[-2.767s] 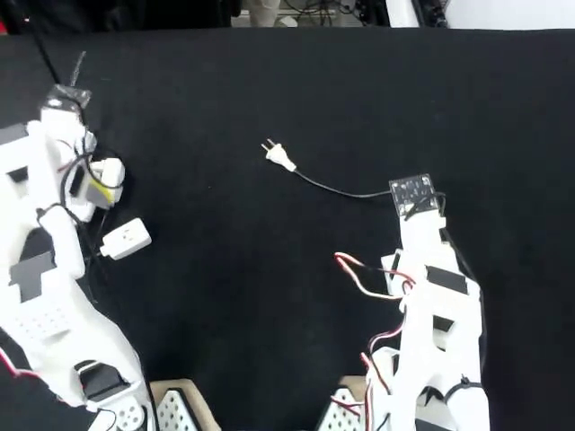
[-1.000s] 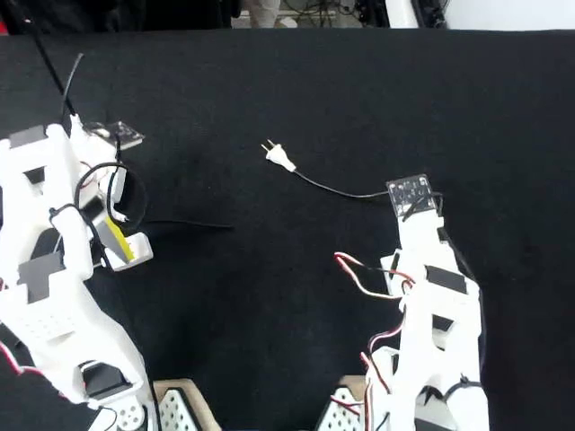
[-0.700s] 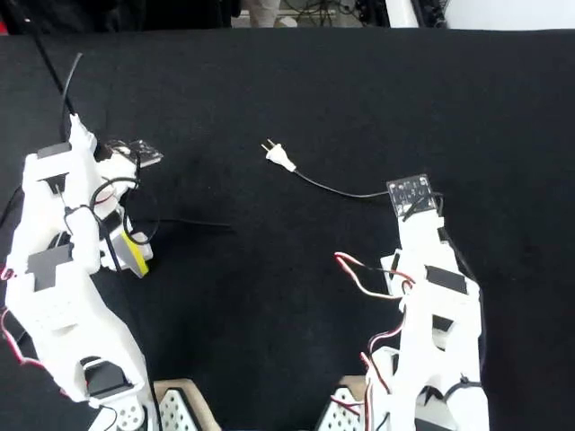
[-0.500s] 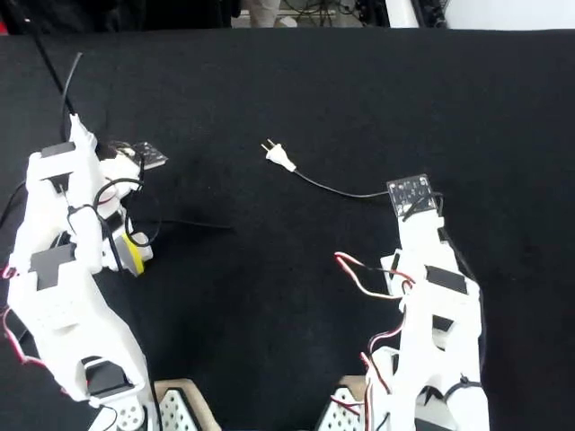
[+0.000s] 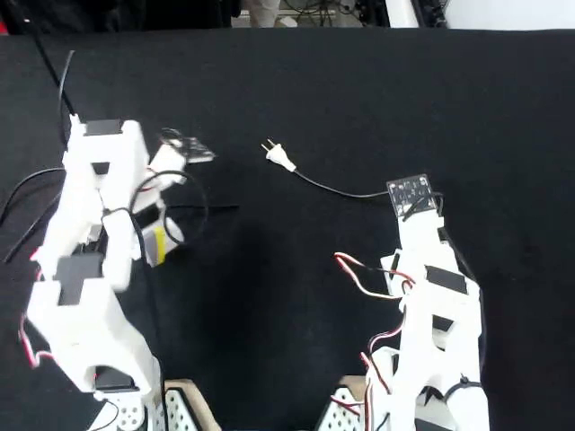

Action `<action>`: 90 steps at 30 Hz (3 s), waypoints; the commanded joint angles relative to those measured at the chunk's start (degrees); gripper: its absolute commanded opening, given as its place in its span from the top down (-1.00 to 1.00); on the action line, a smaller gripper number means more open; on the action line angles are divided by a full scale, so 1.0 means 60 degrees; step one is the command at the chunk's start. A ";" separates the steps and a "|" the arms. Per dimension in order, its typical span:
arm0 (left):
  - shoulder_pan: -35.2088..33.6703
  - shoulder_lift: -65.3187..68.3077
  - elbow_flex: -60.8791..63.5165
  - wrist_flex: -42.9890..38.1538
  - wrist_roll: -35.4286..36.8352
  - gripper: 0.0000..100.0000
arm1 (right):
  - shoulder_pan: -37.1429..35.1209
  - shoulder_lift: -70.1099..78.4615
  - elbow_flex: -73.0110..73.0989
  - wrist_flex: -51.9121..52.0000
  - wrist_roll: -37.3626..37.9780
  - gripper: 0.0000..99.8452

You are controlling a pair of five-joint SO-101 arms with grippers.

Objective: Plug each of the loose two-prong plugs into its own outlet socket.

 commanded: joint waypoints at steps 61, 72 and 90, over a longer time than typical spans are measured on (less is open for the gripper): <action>0.7392 -0.8835 1.0630 -1.1546 0.3751 0.22 | 0.1055 -0.0037 -0.0286 -0.0234 -0.0234 0.97; 0.7055 -0.4542 0.8681 -1.1590 0.3883 0.22 | 0.1978 -0.0037 -0.0579 -0.0234 -0.0967 0.97; 0.6630 -0.3253 0.6689 -0.8527 0.2755 0.22 | 0.2564 -0.0037 -0.0696 -0.0425 -0.1495 0.97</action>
